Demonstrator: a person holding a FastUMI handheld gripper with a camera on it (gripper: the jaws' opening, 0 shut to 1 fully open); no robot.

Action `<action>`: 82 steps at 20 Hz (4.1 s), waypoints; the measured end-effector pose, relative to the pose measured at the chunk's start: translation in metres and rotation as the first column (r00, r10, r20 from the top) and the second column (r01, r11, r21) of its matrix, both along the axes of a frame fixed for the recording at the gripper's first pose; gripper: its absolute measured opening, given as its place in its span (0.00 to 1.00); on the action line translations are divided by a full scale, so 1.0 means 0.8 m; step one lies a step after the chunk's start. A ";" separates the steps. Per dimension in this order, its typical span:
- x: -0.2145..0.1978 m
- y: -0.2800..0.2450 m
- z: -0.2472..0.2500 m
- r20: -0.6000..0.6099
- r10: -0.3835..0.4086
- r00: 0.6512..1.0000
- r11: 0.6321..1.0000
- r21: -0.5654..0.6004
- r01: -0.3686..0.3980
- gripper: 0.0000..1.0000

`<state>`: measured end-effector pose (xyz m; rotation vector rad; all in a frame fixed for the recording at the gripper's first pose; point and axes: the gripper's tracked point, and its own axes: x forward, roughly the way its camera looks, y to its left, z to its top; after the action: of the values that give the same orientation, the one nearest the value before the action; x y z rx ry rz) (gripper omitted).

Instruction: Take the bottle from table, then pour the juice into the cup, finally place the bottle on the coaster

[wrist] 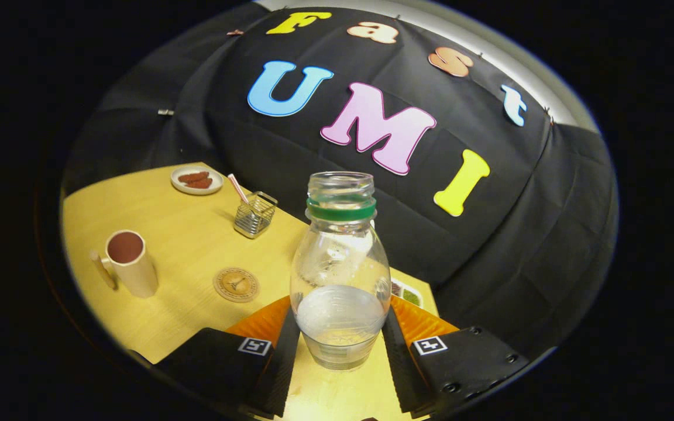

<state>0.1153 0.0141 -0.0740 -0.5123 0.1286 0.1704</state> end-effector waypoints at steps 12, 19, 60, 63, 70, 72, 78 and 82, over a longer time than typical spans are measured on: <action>-0.013 0.107 -0.011 0.049 0.068 0.997 0.958 -0.283 -0.051 0.72; -0.003 0.159 -0.021 0.054 0.131 0.990 0.904 -0.416 -0.097 0.72; 0.032 0.274 -0.083 0.016 0.540 0.842 0.273 -0.949 -0.157 0.72; 0.034 0.277 -0.080 0.019 0.552 0.834 0.250 -0.957 -0.145 0.72; 0.032 0.276 -0.083 0.004 0.564 0.826 0.211 -0.968 -0.139 0.72; 0.033 0.275 -0.084 -0.001 0.555 0.832 0.209 -0.968 -0.141 0.72; 0.029 0.285 -0.072 0.008 0.579 0.815 0.164 -0.981 -0.106 0.72; 0.029 0.286 -0.074 -0.003 0.588 0.809 0.135 -0.986 -0.102 0.72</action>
<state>0.1386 0.2427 -0.1335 -1.9178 -0.3634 0.4768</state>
